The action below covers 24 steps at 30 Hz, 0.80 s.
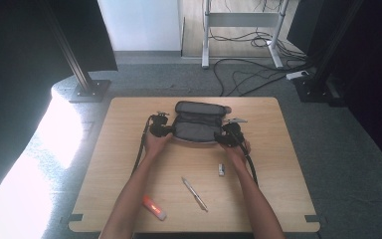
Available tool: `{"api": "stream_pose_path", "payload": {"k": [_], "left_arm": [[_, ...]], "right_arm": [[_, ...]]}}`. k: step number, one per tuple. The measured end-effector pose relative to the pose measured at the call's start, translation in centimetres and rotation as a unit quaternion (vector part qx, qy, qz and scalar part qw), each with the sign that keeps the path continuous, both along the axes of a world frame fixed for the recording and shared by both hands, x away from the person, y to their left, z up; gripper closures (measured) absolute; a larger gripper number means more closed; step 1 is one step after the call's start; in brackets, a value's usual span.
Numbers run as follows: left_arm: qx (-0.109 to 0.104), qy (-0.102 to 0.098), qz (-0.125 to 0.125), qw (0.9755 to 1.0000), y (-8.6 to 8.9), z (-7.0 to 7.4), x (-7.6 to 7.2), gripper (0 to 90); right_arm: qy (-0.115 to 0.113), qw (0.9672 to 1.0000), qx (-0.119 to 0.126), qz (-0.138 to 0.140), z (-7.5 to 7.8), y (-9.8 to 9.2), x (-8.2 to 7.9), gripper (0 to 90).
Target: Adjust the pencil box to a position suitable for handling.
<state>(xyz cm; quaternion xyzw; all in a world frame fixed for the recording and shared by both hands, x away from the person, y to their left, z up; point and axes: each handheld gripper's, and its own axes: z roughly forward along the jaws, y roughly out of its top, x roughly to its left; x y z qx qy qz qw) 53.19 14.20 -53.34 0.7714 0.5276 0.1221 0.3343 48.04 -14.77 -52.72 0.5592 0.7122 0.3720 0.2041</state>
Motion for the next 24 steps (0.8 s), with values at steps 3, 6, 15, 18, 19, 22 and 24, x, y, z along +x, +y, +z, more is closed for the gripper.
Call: {"api": "stream_pose_path", "payload": {"k": [3, 6, 15, 18, 19, 22, 24], "left_arm": [[-0.002, 0.001, -0.001, 1.0, 0.1, 0.0, 0.0, 70.8], [-0.003, 0.0, 0.0, 1.0, 0.1, 0.0, 0.0, 70.8], [-0.004, 0.0, -0.002, 1.0, 0.1, -0.1, 0.1, 70.7], [-0.003, 0.001, -0.002, 1.0, 0.1, -0.1, 0.0, 71.8], [0.002, -0.001, -0.004, 1.0, 0.0, 0.0, -0.1, 71.8], [0.014, -0.007, -0.012, 0.9998, -0.3, 0.2, -0.2, 76.2], [0.016, -0.008, -0.012, 0.9998, -0.4, 0.3, -0.3, 79.2]], "right_arm": [[-0.002, 1.0, 0.003, -0.006, -0.2, -0.2, 0.3, 46.5], [-0.001, 1.0, 0.0, -0.005, -0.3, -0.2, 0.4, 48.4], [0.014, 0.9997, -0.02, -0.01, -1.1, 0.6, 1.2, 66.2], [0.016, 0.9996, -0.019, -0.014, -1.1, 0.5, 1.2, 69.8], [0.017, 0.9996, -0.02, -0.014, -1.0, 0.4, 1.2, 72.7], [0.013, 0.9996, -0.022, -0.016, -0.9, 0.3, 1.0, 80.8], [0.01, 0.9997, -0.014, -0.02, -0.9, 0.2, 1.0, 84.2]]}}
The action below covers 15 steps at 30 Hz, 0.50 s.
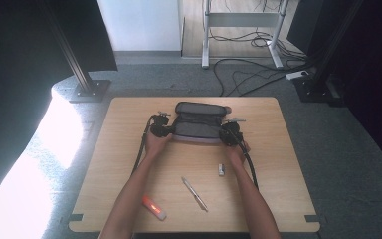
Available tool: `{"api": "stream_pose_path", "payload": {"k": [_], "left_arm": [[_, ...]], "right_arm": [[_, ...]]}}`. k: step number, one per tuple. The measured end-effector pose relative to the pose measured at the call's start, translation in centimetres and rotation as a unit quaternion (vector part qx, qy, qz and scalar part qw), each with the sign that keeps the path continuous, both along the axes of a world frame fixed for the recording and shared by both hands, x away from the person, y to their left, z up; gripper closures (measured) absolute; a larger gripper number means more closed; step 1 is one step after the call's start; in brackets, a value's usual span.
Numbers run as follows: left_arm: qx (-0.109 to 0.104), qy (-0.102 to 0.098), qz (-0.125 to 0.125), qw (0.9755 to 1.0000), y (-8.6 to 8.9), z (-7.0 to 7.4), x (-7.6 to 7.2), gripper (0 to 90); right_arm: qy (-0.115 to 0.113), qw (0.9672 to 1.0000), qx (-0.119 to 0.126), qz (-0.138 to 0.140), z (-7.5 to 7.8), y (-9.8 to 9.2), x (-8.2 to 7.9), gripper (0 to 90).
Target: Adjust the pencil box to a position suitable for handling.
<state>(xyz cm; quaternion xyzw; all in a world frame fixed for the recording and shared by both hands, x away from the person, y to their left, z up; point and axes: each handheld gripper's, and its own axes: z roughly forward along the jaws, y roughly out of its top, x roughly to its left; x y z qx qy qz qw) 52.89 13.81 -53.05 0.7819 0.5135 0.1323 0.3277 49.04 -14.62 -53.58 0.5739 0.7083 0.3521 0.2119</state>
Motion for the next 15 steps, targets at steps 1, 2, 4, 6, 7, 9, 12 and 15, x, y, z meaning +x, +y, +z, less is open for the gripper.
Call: {"api": "stream_pose_path", "payload": {"k": [1, 2, 4, 6, 7, 9, 12, 15], "left_arm": [[-0.002, 0.001, -0.001, 1.0, 0.0, 0.0, 0.0, 79.2], [-0.005, 0.002, -0.002, 1.0, 0.0, 0.1, 0.0, 80.0], [-0.007, 0.003, -0.006, 1.0, 0.1, 0.2, 0.0, 82.1], [-0.012, 0.005, -0.007, 0.9999, 0.2, 0.2, 0.0, 83.3], [-0.019, 0.009, -0.008, 0.9997, 0.3, 0.3, 0.0, 83.7], [-0.015, 0.006, -0.012, 0.9998, 0.2, 0.5, -0.2, 84.3], [-0.014, 0.004, -0.013, 0.9998, 0.2, 0.6, -0.2, 85.0], [-0.022, 0.002, -0.015, 0.9996, 0.5, 0.9, -0.3, 85.8]], "right_arm": [[0.0, 1.0, 0.0, 0.0, 0.0, 0.0, 0.0, 84.2], [0.0, 1.0, 0.002, -0.001, 0.0, 0.0, 0.0, 84.5], [0.0, 1.0, 0.001, -0.001, 0.1, -0.1, 0.0, 85.3], [-0.009, 1.0, 0.003, -0.001, 0.2, -0.1, -0.1, 85.8], [-0.012, 0.9999, 0.004, -0.002, 0.2, -0.2, -0.2, 86.0], [-0.018, 0.9998, 0.003, -0.001, 0.4, -0.2, -0.2, 86.2], [-0.023, 0.9997, 0.002, 0.001, 0.7, -0.2, -0.3, 86.2], [-0.029, 0.9996, 0.003, 0.003, 1.1, -0.2, -0.6, 86.2]]}}
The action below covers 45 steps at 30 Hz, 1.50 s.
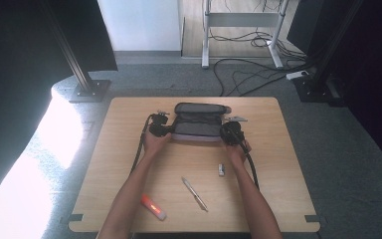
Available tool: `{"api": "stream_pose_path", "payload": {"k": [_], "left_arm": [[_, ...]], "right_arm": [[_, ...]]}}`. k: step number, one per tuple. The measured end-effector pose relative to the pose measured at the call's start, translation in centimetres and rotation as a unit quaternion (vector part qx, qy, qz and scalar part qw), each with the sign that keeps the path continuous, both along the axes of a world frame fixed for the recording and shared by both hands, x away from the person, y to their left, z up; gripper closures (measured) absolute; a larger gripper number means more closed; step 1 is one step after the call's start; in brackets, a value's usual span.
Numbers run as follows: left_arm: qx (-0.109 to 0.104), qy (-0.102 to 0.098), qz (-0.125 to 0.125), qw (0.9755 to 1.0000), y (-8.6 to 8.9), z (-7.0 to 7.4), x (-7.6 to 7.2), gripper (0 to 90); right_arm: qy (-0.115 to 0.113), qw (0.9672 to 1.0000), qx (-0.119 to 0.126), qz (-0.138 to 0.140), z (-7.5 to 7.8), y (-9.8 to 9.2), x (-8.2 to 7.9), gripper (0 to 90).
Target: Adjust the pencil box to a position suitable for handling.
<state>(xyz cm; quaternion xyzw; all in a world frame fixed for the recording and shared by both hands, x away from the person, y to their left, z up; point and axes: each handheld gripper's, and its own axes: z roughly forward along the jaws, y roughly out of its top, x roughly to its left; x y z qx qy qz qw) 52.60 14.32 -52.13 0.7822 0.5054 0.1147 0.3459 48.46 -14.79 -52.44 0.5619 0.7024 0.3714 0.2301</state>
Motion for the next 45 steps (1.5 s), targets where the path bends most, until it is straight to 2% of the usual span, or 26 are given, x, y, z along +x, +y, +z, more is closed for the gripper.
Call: {"api": "stream_pose_path", "payload": {"k": [3, 7, 13, 23, 45], "left_arm": [[-0.005, -0.001, -0.001, 1.0, 0.2, 0.2, 0.0, 86.1], [-0.019, -0.01, -0.001, 0.9998, 0.9, 1.2, -0.5, 86.2], [-0.018, -0.022, -0.005, 0.9996, 1.3, 2.1, -1.3, 86.2], [-0.03, -0.039, -0.01, 0.9987, 2.4, 3.9, -3.0, 86.2], [-0.039, -0.063, -0.007, 0.9972, 4.1, 5.9, -4.9, 86.2]], "right_arm": [[-0.004, 1.0, -0.001, 0.0, 0.3, 0.1, -0.2, 86.3], [-0.015, 0.9999, 0.002, 0.004, 0.9, 0.3, -0.5, 86.3], [-0.029, 0.9995, 0.008, 0.011, 1.8, 0.5, -1.0, 86.4], [-0.047, 0.9985, 0.017, 0.021, 3.1, 1.0, -2.1, 86.4], [-0.068, 0.9965, 0.023, 0.042, 4.2, 2.1, -3.4, 86.4]]}}
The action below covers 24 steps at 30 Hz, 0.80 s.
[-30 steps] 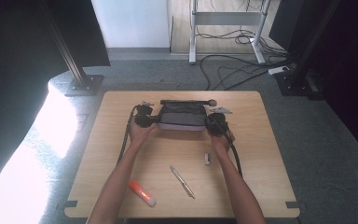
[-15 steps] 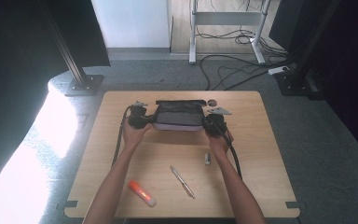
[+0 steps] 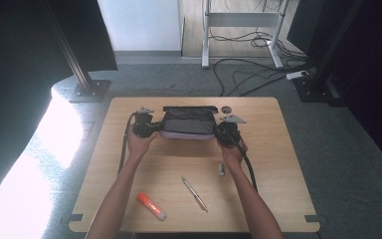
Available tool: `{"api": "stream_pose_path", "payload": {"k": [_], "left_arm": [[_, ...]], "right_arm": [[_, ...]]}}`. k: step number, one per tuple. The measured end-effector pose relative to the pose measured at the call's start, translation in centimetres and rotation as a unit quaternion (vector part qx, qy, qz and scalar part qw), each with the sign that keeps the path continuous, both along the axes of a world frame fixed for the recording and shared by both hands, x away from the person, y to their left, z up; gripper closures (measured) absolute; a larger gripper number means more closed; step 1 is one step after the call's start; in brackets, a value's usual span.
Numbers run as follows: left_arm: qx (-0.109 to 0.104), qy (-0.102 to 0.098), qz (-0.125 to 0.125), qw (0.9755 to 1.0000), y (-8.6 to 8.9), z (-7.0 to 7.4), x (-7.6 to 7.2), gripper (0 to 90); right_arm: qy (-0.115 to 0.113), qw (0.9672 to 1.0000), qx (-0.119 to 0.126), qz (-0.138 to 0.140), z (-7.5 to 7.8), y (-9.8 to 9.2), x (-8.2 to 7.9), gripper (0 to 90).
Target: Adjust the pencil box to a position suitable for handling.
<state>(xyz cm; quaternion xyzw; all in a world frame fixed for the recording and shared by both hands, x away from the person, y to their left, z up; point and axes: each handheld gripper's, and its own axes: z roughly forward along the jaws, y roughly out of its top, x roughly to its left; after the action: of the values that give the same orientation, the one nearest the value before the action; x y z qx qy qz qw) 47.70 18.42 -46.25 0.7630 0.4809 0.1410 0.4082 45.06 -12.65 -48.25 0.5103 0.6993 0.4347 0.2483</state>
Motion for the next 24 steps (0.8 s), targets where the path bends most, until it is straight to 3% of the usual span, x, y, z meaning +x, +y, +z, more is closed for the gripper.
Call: {"api": "stream_pose_path", "payload": {"k": [24], "left_arm": [[-0.004, -0.014, -0.003, 0.9999, 1.6, 0.5, -2.6, 87.1]], "right_arm": [[-0.02, 0.9995, -0.006, 0.022, 0.9, 1.3, -1.7, 86.5]]}}
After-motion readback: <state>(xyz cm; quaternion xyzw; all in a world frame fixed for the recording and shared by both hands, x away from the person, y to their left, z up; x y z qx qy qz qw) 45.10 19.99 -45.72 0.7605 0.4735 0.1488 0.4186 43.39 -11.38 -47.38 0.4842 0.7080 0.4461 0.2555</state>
